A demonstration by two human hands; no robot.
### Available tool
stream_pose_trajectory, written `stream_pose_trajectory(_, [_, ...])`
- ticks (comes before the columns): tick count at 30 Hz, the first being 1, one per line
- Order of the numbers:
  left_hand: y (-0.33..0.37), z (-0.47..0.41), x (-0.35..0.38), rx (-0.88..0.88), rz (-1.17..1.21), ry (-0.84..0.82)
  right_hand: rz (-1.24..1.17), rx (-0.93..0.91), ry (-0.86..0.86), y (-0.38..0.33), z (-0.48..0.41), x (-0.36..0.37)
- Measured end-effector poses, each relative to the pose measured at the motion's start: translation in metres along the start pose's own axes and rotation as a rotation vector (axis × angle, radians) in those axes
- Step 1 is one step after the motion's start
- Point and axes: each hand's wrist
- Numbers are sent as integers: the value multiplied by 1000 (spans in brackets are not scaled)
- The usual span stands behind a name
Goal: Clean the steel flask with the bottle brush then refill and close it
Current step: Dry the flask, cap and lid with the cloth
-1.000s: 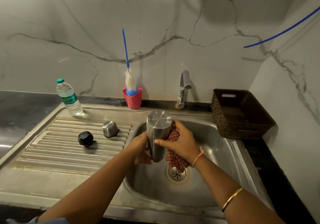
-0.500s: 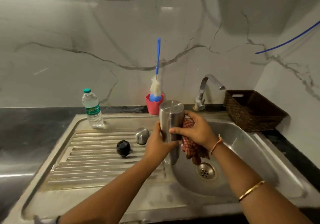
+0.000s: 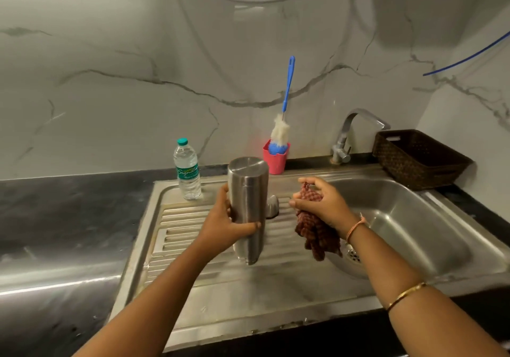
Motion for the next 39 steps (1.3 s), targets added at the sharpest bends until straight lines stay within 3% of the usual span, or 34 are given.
stream_pose_trajectory(11, [-31, -23, -77, -77, 47, 112, 112, 159, 433, 22, -16, 12])
stream_pose_trajectory(22, [-35, -82, -78, -88, 65, 45, 241, 157, 427, 27, -41, 7])
stream_pose_trajectory(39, [-59, -117, -66, -102, 147, 72, 128, 242, 525, 47, -60, 9])
Point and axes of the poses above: each hand's wrist, its own z-axis away from the middle knuckle, its own x-axis out of the palm, y = z × x
